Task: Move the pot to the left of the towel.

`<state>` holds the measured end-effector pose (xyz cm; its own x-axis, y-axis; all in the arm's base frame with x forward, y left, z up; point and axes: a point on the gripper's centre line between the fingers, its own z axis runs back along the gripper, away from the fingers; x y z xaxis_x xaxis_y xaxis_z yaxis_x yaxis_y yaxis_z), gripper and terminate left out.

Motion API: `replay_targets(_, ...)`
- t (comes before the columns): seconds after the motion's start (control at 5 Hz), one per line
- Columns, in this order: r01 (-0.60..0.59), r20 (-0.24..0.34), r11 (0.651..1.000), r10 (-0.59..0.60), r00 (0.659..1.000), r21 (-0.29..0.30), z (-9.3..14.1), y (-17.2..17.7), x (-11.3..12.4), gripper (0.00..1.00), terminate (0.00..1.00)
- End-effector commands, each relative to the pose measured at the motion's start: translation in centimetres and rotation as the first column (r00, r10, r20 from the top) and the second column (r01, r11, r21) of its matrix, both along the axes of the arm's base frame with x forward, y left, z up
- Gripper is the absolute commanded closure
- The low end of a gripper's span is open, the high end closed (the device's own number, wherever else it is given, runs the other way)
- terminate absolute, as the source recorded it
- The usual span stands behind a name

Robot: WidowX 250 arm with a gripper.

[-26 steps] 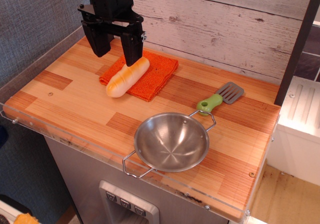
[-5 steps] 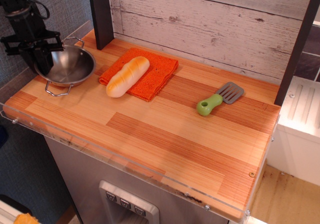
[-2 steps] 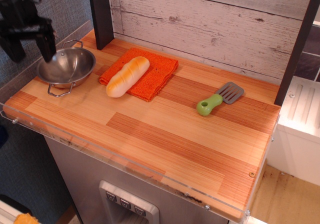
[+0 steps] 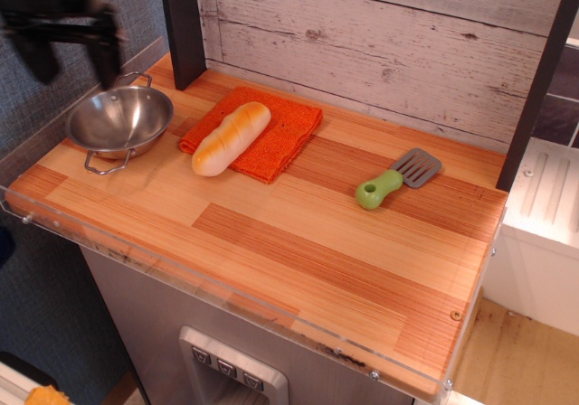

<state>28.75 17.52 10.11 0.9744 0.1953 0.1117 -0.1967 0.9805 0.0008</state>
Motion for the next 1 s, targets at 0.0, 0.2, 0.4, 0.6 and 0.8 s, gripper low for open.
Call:
replay_targets(0.0,0.237,0.032,0.97,-0.239,0.971,0.054,0.4,-4.2,0.1,0.0,0.0)
replay_targets(0.2,0.283,0.03,0.957,-0.285,0.958,0.057,0.1,-5.3,0.0,0.0,0.0)
replay_targets(0.4,0.322,0.028,0.944,-0.324,0.945,0.072,0.1,-5.9,-0.2,0.0,0.0)
replay_targets(0.6,0.322,0.028,0.944,-0.324,0.945,0.072,0.1,-5.9,-0.2,0.0,0.0)
replay_targets(0.8,0.322,0.028,0.944,-0.324,0.945,0.072,0.1,-5.9,-0.2,0.0,1.0)
